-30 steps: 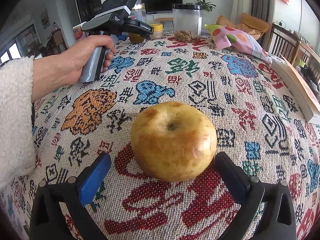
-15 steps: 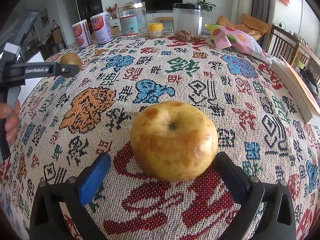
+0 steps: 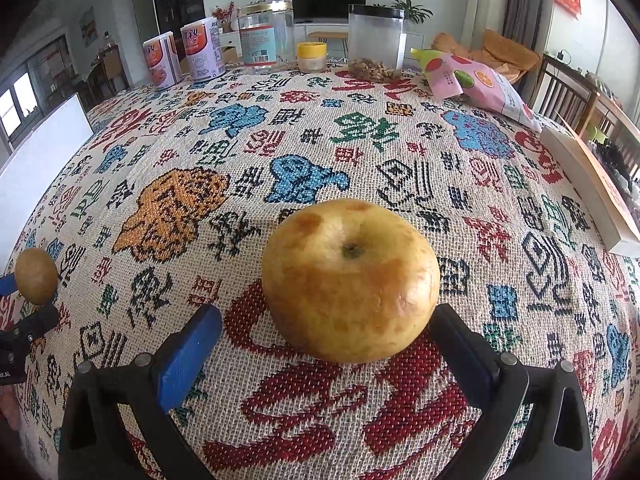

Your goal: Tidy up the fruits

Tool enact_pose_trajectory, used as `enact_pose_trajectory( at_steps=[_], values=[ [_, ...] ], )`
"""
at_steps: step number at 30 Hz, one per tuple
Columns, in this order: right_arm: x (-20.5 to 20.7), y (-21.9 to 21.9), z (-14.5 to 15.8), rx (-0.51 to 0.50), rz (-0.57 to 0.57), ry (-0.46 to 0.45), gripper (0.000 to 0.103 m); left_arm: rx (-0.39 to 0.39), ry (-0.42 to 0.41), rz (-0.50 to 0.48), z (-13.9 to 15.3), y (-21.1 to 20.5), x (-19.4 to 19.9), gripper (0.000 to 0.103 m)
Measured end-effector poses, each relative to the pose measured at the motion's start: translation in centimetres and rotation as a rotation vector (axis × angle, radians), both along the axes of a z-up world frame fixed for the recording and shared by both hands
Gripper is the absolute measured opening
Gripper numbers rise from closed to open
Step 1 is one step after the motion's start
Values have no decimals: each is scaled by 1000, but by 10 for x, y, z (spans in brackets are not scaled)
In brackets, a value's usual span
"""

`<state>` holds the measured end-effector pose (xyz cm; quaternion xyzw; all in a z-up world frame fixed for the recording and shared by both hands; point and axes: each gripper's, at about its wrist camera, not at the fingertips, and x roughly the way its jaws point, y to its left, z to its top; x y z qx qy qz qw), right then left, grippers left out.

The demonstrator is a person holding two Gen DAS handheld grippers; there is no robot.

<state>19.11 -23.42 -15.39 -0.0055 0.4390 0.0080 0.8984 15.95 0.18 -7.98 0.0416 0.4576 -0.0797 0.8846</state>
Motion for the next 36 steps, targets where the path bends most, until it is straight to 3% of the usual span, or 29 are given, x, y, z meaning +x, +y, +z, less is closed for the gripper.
enact_pose_trajectory(
  at_steps=[36],
  values=[
    [0, 0, 0, 3, 0, 0, 103, 5, -12, 7, -2, 2, -7, 103]
  ],
)
